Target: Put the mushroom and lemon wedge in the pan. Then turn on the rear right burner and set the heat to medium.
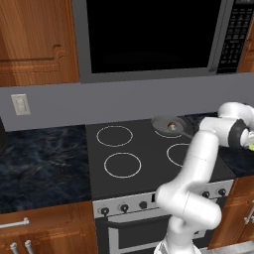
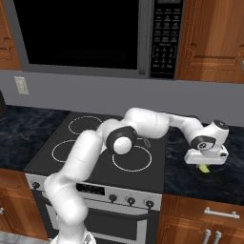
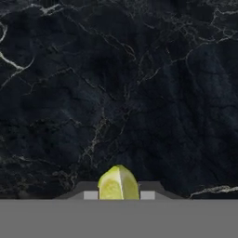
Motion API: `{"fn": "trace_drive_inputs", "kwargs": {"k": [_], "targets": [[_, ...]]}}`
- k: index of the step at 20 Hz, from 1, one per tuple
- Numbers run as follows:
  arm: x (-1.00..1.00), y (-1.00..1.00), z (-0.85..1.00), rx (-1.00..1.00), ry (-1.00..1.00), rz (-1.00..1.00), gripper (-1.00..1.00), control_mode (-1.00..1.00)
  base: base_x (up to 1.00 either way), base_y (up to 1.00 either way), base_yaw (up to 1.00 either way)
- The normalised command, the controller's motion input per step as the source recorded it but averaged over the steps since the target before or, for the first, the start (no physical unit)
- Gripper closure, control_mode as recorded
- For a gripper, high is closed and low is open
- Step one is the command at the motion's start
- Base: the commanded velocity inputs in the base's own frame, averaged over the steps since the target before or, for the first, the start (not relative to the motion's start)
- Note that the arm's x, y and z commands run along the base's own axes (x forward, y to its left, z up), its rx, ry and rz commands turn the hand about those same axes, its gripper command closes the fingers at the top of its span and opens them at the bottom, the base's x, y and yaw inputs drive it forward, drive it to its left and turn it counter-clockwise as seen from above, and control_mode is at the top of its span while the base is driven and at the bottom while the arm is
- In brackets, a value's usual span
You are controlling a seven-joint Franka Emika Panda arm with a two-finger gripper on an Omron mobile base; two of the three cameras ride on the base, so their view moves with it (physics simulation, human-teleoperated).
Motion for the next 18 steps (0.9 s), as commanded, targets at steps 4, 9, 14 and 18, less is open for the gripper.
{"fn": "trace_drive_inputs", "kwargs": {"k": [4,9,14,18], "targets": [[0.0,0.69,0.38,-0.04,0.0,0.0,1.0,-1.0,0.0,0.0,0.0],[-0.04,0.52,0.57,-0.04,0.0,0.0,1.0,-1.0,0.0,0.0,0.0],[0.0,0.55,0.18,-0.03,0.0,0.0,1.0,-1.0,0.0,0.0,0.0],[0.0,0.67,0.0,-0.01,0.01,0.0,1.0,-1.0,0.0,0.0,0.0]]}}
